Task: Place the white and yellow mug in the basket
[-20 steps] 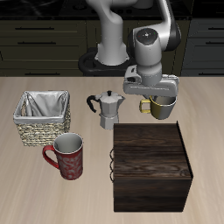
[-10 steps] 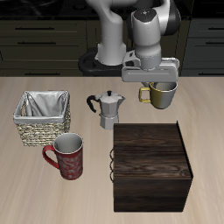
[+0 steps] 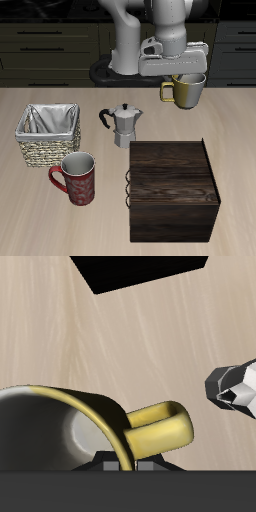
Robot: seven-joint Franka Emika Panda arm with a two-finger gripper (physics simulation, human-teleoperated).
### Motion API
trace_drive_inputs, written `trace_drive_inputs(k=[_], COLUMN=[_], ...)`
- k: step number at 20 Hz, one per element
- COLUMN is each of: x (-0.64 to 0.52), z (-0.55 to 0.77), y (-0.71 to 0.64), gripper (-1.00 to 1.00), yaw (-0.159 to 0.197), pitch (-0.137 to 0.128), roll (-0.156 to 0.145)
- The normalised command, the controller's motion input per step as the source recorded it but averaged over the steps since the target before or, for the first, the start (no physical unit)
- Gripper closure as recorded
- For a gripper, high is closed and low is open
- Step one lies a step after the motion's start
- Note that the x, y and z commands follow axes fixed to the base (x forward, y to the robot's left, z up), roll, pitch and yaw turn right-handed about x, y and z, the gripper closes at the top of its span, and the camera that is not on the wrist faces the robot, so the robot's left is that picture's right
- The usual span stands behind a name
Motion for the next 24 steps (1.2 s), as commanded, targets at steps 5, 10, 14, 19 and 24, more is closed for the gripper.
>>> trace_drive_inputs(k=[5, 10, 14, 19, 24], x=[-0.09, -0.14, 0.07, 0.18, 0.22], z=[0.46, 0.65, 0.15, 0.1, 0.29], y=[-0.06, -0.17, -0.18, -0.27, -0.49], gripper=[1.0, 1.0, 1.0, 1.0, 1.0], yaw=[-0.017, -0.015, 0.034, 0.059, 0.018], pitch=[-0.036, -0.105, -0.025, 0.041, 0.002], roll=[0.029, -0.015, -0.027, 0.002, -0.023])
